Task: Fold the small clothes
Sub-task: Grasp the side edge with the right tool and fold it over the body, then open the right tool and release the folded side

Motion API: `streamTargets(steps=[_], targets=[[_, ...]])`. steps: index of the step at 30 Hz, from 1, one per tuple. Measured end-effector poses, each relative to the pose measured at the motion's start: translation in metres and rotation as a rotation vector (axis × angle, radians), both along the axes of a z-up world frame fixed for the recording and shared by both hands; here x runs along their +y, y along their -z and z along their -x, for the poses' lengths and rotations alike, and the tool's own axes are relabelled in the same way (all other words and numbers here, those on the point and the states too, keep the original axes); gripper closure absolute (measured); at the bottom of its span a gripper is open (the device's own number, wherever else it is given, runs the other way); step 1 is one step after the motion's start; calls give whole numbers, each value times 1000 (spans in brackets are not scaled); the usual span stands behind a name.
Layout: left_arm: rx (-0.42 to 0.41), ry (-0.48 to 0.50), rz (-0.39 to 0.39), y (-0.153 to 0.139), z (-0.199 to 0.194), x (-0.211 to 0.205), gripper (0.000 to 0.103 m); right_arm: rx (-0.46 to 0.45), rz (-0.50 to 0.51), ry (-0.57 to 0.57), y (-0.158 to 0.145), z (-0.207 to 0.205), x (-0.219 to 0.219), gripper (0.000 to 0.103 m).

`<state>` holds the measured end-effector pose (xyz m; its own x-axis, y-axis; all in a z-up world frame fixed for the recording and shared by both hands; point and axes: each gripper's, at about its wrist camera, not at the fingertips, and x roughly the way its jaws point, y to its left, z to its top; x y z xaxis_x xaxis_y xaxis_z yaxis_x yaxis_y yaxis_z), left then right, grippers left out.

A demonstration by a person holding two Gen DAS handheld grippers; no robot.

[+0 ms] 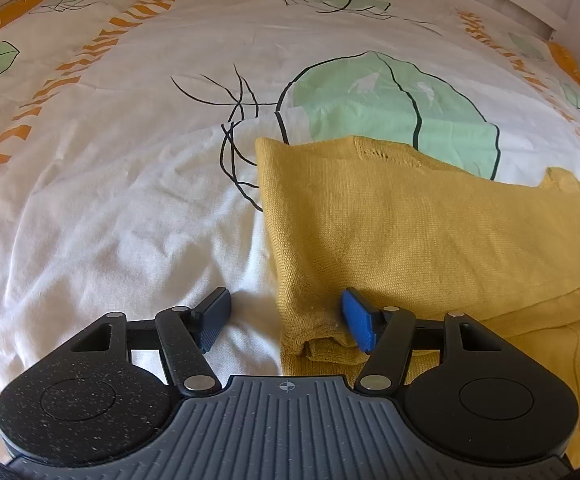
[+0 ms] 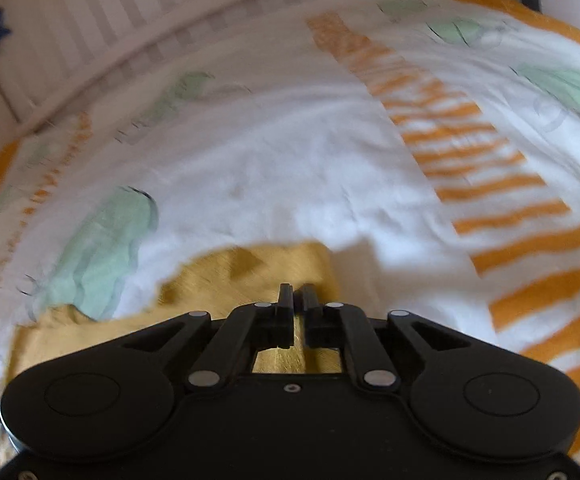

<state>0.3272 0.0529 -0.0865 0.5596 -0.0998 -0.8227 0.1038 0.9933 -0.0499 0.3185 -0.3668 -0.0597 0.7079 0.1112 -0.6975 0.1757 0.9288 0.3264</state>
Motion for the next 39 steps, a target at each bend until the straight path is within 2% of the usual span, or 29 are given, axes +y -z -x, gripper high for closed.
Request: streamTargets(steps=[2,5,7,8,9,13,16,19,20,21,23,26,33,39], targets=[[1,-2,1,0,0,0,43,12,-16,21,3,2,-5,88],[0,-1,0,0,0,0,42,-17,-20,33,-7,8,-9,86],[-1,-1,1,0,0,-1,39,-29,7,17,-15,11,-4,73],[-2,0,2,0,0,-1,37,-27,18,-1,-18,13,0,56],[-4,2,2,1,1,-1,35,-23,29,-20,-19,15,4,45],[-15,7,-6,2,3,-3,33,44,138,-78,-12,17,22,44],[-24,6,-1,3,4,-3,30,109,194,-75,5,16,24,41],[-40,4,9,5,7,-2,26,109,190,-51,10,20,18,28],[-45,-1,17,6,8,-1,23,118,191,-51,10,20,17,22],[-51,-5,25,7,8,-1,21,129,192,-59,11,19,17,11],[-63,-10,27,8,9,-2,20,150,192,-69,14,19,19,1],[-66,-5,8,8,10,-5,19,145,197,-71,18,22,20,0],[-39,23,19,6,10,0,19,118,170,-70,20,27,15,0],[-13,41,57,3,12,14,19,126,118,-88,18,29,6,0]])
